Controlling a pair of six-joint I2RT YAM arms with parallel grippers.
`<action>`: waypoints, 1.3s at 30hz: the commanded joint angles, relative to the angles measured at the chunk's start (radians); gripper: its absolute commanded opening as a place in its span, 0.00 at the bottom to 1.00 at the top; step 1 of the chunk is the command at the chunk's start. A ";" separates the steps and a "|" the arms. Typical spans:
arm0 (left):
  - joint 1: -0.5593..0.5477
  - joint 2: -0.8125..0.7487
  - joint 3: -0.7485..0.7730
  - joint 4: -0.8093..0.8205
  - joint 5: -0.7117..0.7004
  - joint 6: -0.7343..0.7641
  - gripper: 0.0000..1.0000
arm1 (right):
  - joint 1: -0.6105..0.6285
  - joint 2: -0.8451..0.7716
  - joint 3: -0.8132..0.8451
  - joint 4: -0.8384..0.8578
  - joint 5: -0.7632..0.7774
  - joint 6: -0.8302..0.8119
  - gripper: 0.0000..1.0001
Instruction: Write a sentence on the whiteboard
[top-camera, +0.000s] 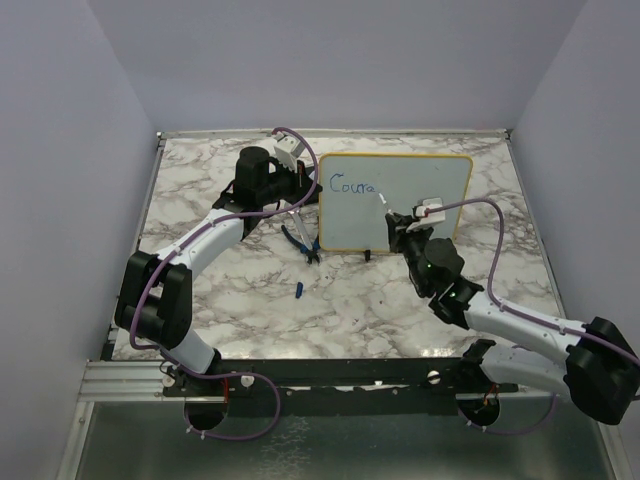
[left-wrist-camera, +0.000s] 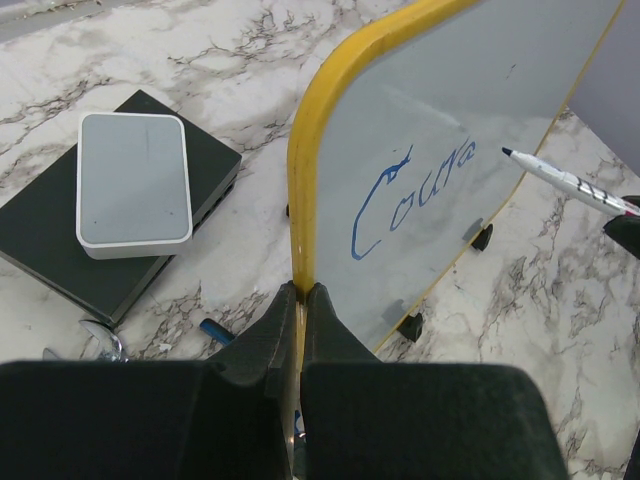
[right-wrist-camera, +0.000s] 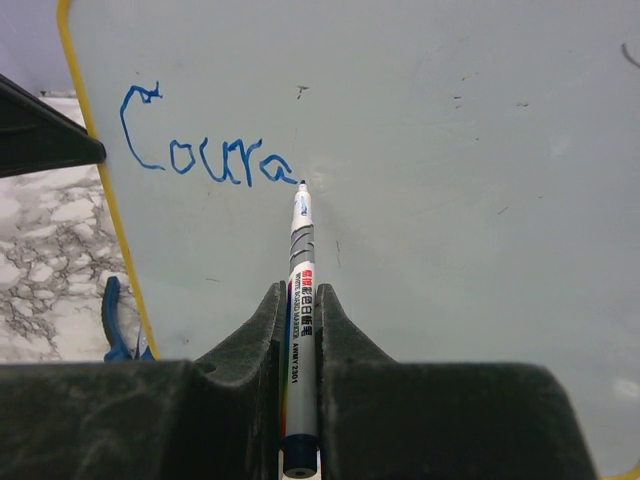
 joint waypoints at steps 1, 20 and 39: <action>-0.011 -0.022 -0.002 -0.027 0.017 0.009 0.00 | -0.006 -0.074 -0.017 -0.033 -0.002 -0.011 0.01; -0.012 -0.026 -0.006 -0.027 0.017 0.010 0.00 | -0.008 0.013 0.024 0.057 0.061 -0.065 0.01; -0.014 -0.022 -0.005 -0.028 0.018 0.014 0.00 | -0.012 0.080 0.062 0.087 0.039 -0.102 0.01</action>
